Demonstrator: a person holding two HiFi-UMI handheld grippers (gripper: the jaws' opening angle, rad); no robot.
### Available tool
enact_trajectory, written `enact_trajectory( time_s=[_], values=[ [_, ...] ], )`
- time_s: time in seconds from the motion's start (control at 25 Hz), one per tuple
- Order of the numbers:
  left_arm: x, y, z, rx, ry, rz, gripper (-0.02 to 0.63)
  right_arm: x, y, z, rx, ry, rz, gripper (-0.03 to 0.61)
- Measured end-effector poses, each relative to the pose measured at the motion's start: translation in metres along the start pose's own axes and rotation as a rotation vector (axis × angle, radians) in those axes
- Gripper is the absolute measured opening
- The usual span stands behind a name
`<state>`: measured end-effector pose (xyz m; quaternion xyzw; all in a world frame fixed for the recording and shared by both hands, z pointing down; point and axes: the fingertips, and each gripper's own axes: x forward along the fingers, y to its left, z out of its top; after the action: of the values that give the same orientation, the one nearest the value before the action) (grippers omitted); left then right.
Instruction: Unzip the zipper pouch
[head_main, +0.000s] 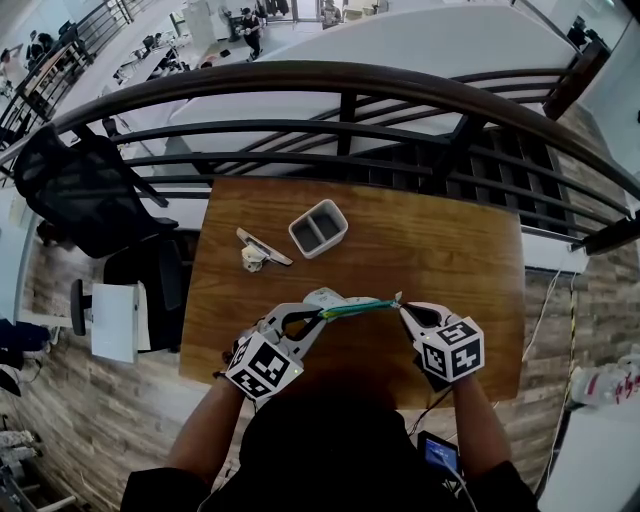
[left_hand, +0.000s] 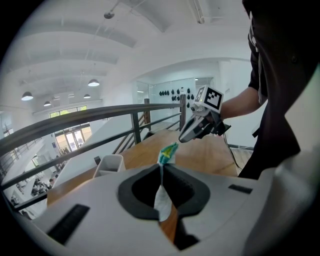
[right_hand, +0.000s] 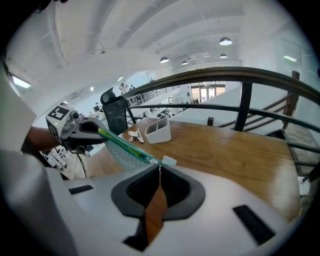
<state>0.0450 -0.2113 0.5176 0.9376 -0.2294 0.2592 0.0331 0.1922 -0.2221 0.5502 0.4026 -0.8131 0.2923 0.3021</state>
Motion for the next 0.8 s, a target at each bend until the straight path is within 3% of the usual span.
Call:
enact_trajectory(
  time_s=[0.24, 0.44, 0.56, 0.8],
  values=[
    [0.000, 0.003, 0.001, -0.002, -0.005, 0.006, 0.023, -0.003, -0.001, 0.004, 0.003, -0.013, -0.018, 0.008],
    [-0.003, 0.010, -0.001, -0.039, -0.024, 0.022, 0.023, -0.013, -0.021, 0.006, 0.021, -0.034, -0.092, -0.006],
    [-0.006, 0.016, -0.001, -0.095, -0.047, 0.015, 0.023, -0.017, -0.023, 0.005, 0.060, -0.046, -0.058, -0.005],
    [-0.011, 0.025, -0.006, -0.105, -0.033, 0.050, 0.043, -0.015, -0.011, 0.004, 0.052, -0.053, -0.024, -0.005]
  ],
)
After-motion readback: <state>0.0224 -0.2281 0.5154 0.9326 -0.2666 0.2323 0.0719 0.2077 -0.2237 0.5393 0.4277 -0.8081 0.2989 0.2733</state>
